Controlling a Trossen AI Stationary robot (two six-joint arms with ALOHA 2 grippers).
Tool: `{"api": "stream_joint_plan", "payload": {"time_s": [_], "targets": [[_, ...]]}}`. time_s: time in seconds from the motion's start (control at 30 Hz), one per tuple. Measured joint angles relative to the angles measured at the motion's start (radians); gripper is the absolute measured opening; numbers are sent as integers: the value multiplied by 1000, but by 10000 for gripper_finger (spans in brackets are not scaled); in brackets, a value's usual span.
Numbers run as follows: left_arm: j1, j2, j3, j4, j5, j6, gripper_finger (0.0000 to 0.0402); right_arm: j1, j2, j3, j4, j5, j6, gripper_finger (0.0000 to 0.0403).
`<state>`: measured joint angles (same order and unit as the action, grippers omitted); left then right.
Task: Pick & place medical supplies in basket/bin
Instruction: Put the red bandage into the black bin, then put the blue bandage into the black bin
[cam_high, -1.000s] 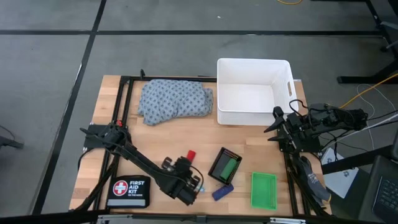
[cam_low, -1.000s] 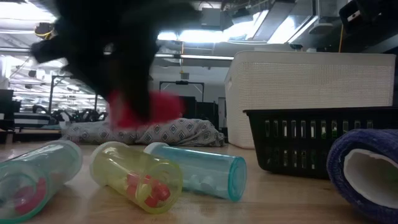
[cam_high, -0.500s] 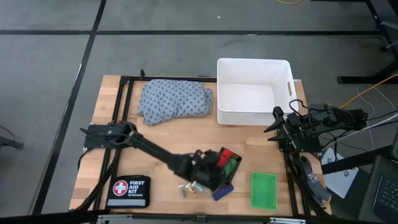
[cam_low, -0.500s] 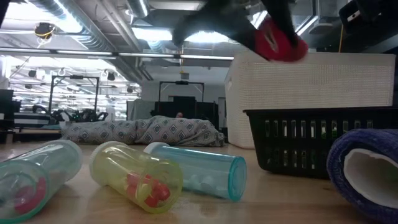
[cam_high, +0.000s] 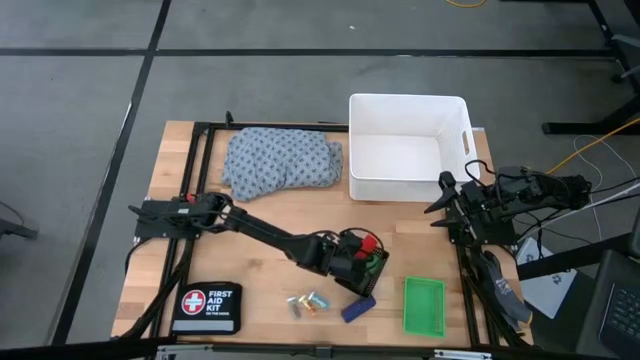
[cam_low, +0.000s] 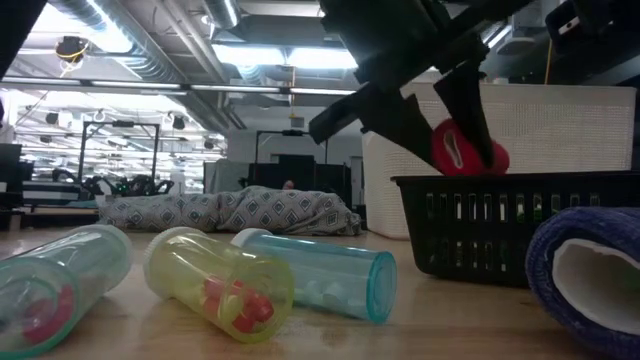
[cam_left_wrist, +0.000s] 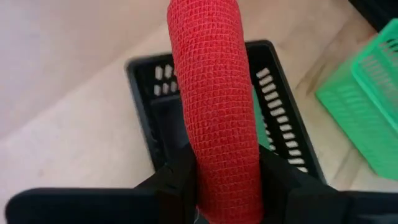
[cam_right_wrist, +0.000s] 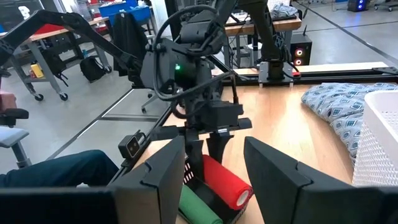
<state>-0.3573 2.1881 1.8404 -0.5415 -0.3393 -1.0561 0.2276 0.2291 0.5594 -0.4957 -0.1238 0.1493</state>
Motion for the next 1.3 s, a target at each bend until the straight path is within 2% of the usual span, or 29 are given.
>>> {"api": "stream_joint_plan", "payload": {"time_s": [0.27,0.43,0.83,1.2,1.3], "targets": [[-45,4,-1,-2,17,-47,136,0,0,0,0,0,0,167],[-69,4,-1,-3,-55,-31,164,0,0,0,0,0,0,167],[-66,4,-1,1,-76,-9,243,0,0,0,0,0,0,167],[-112,2,-1,215,-60,144,235,0,0,0,0,-30,16,167],[-140,2,-1,266,-22,187,226,0,0,0,0,-36,20,167]]}}
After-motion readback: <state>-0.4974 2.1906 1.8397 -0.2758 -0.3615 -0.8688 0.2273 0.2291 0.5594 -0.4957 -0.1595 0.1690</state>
